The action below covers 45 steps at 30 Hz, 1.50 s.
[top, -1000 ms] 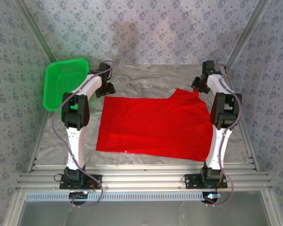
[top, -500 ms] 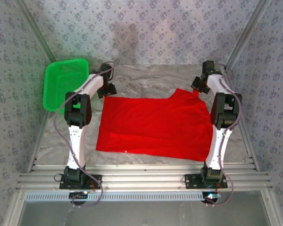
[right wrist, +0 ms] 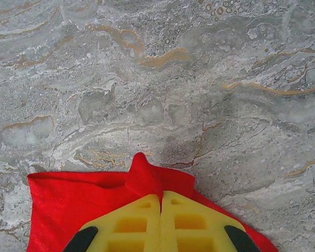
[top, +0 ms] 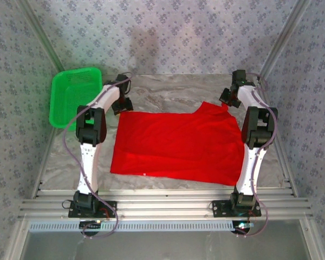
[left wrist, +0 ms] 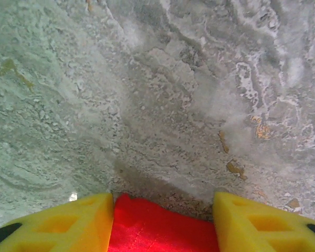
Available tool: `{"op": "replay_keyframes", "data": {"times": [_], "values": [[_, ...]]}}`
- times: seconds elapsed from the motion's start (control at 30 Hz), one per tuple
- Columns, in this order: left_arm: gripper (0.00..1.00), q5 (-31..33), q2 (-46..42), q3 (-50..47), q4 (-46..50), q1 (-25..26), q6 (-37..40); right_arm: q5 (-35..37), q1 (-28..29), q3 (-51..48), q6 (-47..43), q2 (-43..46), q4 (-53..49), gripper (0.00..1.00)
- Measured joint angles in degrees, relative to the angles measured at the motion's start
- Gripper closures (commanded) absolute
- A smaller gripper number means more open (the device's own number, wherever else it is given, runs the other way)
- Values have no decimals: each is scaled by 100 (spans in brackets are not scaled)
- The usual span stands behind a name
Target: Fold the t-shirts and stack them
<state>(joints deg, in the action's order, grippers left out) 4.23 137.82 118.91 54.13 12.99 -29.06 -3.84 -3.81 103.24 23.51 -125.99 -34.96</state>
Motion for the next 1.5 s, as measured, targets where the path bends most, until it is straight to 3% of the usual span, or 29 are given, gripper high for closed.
{"op": "replay_keyframes", "data": {"times": [0.3, 0.4, 0.73, 1.03, 1.5], "values": [[93, -81, 256, 461, 142, -37, 83, 0, 0, 22, 0, 0, -61, 100], [100, -177, 256, 470, 140, -44, 127, -2, 0, 109, 0, 0, -105, 100], [100, -337, 72, 411, 140, -140, 310, -7, 0, 354, -2, 13, -72, 100], [100, -385, -1075, -332, -136, -170, 391, -111, -2, 328, -63, 568, 151, 100], [100, -494, -1775, -1373, -492, -175, 446, -289, 0, -496, -457, 1445, 339, 100]]}}
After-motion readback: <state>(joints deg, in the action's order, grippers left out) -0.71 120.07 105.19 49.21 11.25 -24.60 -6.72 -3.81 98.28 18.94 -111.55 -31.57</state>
